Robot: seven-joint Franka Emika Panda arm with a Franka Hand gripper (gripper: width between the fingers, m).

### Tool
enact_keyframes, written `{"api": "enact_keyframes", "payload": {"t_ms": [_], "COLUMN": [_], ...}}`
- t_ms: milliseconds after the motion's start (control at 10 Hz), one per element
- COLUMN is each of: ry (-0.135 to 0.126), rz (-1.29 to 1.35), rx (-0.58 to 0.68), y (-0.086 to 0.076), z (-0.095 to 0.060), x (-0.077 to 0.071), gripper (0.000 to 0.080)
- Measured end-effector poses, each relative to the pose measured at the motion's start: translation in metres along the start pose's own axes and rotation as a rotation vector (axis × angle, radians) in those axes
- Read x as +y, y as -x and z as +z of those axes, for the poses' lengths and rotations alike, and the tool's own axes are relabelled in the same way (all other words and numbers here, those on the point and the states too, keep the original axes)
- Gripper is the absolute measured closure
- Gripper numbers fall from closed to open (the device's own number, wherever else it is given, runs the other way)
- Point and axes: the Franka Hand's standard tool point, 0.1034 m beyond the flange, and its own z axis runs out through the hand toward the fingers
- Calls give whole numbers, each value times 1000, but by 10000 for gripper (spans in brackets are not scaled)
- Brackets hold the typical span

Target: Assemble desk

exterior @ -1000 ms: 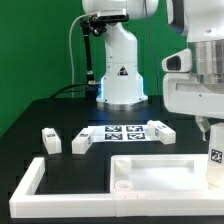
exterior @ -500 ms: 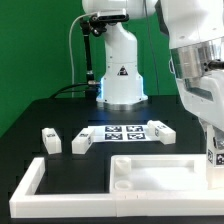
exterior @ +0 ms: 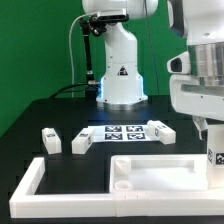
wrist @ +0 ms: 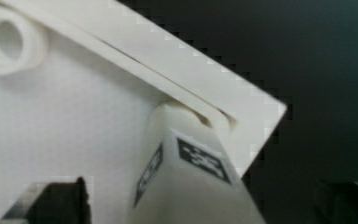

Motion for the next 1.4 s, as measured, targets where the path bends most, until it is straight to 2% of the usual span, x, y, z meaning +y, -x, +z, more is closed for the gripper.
{"api": "enact_keyframes", "payload": {"t_ms": [400, 500, 600, 700, 800, 1000, 1100, 1300, 1400], "ry": [-1, 11, 29, 33, 29, 30, 36, 34, 31], "rz": [-270, -489, -657, -783, -726, -725, -594, -482, -343], "rx": [3, 18, 33, 34, 32, 32, 35, 36, 37], "y": [-2, -7, -6, 0, 0, -1, -5, -5, -6], "z": [0, -2, -5, -5, -5, -5, -4, -4, -4], "x": [1, 1, -3, -7, -6, -6, -2, -1, 0], "gripper": [150, 150, 150, 150, 150, 424, 493, 497, 499]}}
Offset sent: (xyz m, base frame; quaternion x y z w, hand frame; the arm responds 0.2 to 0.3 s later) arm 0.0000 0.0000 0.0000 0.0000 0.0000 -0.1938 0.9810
